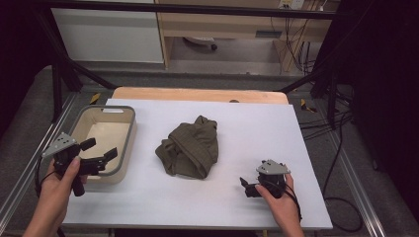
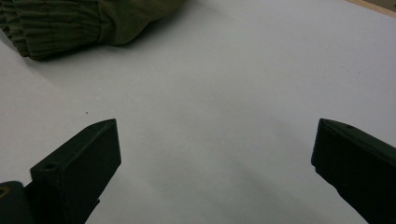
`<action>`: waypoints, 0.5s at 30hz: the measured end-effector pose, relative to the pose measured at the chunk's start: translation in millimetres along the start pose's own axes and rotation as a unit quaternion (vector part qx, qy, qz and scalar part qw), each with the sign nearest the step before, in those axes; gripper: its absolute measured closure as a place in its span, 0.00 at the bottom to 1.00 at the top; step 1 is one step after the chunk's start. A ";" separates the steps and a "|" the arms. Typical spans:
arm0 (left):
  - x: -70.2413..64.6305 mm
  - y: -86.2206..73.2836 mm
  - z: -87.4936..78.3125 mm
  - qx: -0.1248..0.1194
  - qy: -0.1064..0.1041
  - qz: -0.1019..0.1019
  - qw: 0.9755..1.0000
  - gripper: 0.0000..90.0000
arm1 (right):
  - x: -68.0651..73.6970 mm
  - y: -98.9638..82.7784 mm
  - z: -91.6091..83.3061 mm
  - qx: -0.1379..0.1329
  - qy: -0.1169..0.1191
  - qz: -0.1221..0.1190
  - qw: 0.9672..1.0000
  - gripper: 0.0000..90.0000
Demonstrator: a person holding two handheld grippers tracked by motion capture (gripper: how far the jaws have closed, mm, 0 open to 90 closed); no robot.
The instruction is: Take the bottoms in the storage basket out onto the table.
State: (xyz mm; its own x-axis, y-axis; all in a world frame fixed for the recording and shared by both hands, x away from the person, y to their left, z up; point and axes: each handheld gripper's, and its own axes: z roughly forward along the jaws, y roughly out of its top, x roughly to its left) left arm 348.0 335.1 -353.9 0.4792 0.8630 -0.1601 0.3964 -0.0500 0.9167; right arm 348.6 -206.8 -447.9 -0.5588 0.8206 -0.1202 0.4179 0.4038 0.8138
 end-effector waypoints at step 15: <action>-8.7 -15.5 5.7 0.021 -0.003 0.015 1.000 0.05 | 0.6 -0.2 0.4 0.001 -0.001 -0.002 1.000 0.02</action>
State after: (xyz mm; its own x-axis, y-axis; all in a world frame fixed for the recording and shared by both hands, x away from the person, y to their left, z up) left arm 342.2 325.5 -368.8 0.4964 0.8574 -0.1357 0.4142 -0.0965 0.9050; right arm 348.5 -206.2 -448.4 -0.5587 0.8200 -0.1244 0.4168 0.4073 0.8126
